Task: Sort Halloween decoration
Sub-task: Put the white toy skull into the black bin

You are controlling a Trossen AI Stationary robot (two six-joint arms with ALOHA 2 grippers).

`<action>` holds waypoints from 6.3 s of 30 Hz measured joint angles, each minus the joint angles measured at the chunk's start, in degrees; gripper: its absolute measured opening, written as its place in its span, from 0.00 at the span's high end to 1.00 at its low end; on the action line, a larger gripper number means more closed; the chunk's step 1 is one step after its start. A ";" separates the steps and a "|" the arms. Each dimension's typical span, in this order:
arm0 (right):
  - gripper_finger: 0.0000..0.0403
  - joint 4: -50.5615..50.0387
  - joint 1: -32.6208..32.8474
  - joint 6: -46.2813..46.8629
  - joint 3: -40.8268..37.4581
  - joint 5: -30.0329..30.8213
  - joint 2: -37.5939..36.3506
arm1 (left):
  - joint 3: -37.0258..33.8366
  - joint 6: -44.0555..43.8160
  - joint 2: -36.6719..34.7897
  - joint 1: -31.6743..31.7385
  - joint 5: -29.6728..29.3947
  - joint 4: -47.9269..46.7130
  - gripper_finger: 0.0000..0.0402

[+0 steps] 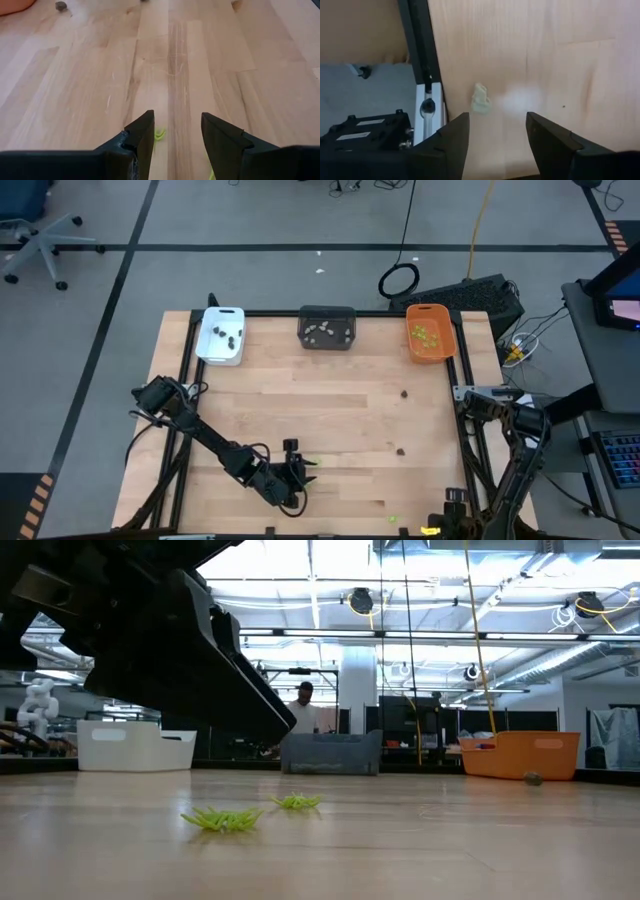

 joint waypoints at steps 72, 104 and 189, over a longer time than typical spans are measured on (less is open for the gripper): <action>0.95 3.18 -8.97 -23.41 0.02 52.81 5.86 | -0.04 0.86 -0.04 5.67 -0.60 11.32 0.60; 0.95 12.90 -24.29 -33.73 -3.32 56.87 5.75 | -0.02 -16.75 -0.04 11.70 5.52 20.01 0.60; 0.79 28.58 -29.61 -40.37 -3.31 56.63 5.71 | -0.13 -17.83 3.74 11.43 12.63 25.75 0.98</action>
